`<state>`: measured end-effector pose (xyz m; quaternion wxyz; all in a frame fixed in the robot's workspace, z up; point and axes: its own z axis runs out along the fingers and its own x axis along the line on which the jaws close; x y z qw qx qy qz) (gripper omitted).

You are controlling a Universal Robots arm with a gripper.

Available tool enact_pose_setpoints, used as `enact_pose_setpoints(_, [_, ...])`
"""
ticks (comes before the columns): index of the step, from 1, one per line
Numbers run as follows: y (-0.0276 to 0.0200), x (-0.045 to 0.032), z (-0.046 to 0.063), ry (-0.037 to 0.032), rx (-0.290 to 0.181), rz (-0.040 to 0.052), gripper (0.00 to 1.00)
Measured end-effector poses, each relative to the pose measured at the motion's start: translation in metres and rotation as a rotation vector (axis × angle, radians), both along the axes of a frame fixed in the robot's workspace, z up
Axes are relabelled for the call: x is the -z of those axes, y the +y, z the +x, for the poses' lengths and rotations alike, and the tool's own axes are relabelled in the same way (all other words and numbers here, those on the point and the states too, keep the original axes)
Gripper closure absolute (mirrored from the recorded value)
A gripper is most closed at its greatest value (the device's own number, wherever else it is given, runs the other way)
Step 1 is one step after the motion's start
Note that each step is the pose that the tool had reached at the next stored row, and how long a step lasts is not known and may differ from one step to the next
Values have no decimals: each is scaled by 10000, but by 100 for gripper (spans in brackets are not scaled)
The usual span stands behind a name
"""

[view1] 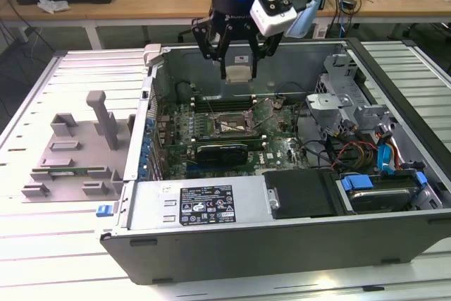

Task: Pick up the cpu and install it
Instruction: 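Pick up the cpu and move it towards the insertion slot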

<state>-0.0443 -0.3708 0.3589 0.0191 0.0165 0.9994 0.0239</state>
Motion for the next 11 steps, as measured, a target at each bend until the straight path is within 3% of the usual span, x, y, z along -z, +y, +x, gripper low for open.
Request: enact_pose_setpoints(11, [0, 301, 2, -1, -26, 0, 45])
